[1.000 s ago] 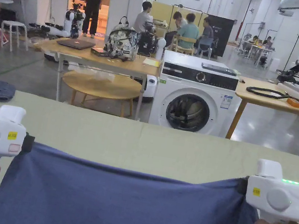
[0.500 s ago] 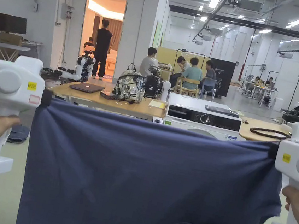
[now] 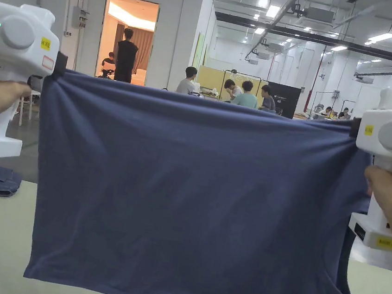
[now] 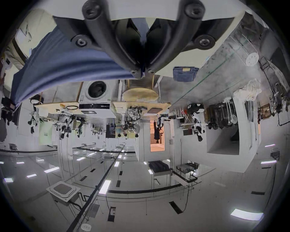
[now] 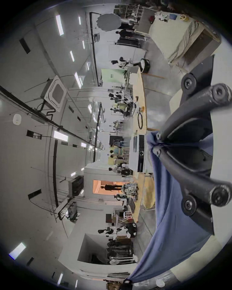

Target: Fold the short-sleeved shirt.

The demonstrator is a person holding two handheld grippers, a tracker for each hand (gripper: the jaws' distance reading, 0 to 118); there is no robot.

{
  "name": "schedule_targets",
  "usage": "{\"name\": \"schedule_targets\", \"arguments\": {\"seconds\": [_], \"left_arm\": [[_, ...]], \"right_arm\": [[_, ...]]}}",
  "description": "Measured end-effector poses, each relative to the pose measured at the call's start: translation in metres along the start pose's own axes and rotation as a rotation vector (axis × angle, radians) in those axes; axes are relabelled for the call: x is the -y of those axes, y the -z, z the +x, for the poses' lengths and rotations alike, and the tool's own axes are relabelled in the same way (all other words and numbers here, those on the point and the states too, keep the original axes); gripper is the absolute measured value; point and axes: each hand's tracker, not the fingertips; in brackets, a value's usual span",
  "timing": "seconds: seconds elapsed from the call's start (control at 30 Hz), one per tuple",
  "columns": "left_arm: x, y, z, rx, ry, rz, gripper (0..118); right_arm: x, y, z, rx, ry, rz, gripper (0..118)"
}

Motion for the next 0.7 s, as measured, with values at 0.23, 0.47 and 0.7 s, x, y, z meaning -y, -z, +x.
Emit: {"name": "schedule_targets", "arguments": {"seconds": [0.23,0.47,0.7], "left_arm": [[-0.024,0.010,0.004,-0.032,0.010,0.042,0],[-0.008,0.014,0.007,-0.035,0.041,0.041,0],[0.059,0.021,0.011,-0.007,0.063,-0.034,0]], "right_arm": [[-0.027,0.016,-0.009,0.017,-0.032,0.045,1],[-0.007,0.012,-0.007,0.010,-0.055,0.064,1],[0.065,-0.007,-0.003,0.002,-0.091,-0.007,1]]}}
